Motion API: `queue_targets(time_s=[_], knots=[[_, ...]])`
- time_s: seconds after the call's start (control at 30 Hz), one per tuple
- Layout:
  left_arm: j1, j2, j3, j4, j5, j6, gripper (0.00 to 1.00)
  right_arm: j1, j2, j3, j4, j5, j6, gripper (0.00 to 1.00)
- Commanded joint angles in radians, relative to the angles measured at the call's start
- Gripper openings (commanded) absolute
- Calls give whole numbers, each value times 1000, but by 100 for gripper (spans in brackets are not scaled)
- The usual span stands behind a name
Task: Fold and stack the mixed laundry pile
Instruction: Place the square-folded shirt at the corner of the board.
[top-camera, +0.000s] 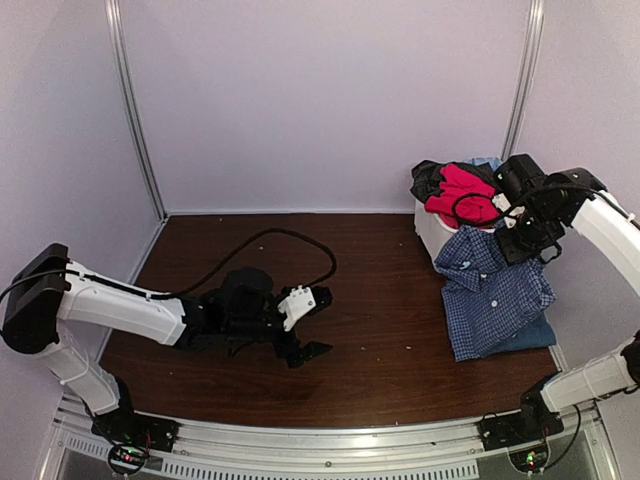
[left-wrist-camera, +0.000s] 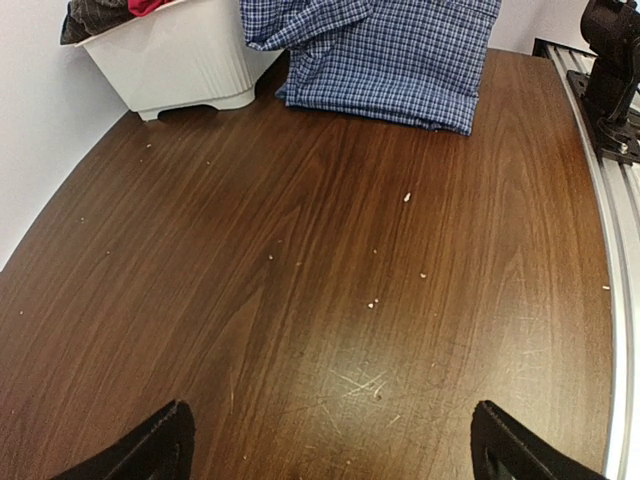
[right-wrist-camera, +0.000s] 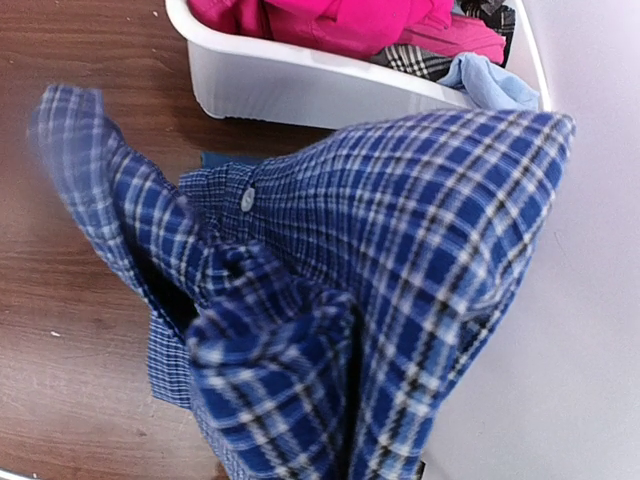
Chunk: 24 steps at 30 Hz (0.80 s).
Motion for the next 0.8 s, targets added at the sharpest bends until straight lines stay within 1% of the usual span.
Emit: queue_targets(time_s=[0.0, 0.07, 0.17, 0.23, 0.33, 0.43, 0.67, 0.7, 0.73, 0.77], knots=[[7, -33, -10, 51, -3, 14, 98, -81, 40, -53, 105, 58, -92, 0], [6, -36, -10, 52, -4, 15, 98, -109, 61, -92, 127, 73, -122, 0], [5, -35, -10, 54, -3, 20, 98, -142, 101, -178, 129, 176, -184, 0], [7, -32, -9, 58, -1, 20, 98, -160, 85, -241, 194, 218, -231, 0], [6, -25, -9, 61, 7, 19, 97, -205, 47, -257, 280, 206, -267, 0], [5, -20, -9, 61, 16, 16, 98, -255, 32, -297, 386, 239, -353, 0], [6, -8, -4, 57, 14, 15, 98, -307, 112, -318, 539, 288, -432, 0], [6, -8, -3, 55, 12, 15, 98, -310, 123, -324, 559, 292, -435, 1], [6, -7, -2, 54, 11, 16, 98, -313, 134, -337, 578, 297, -438, 8], [6, -5, -2, 54, 11, 18, 98, -315, 145, -351, 599, 307, -445, 19]])
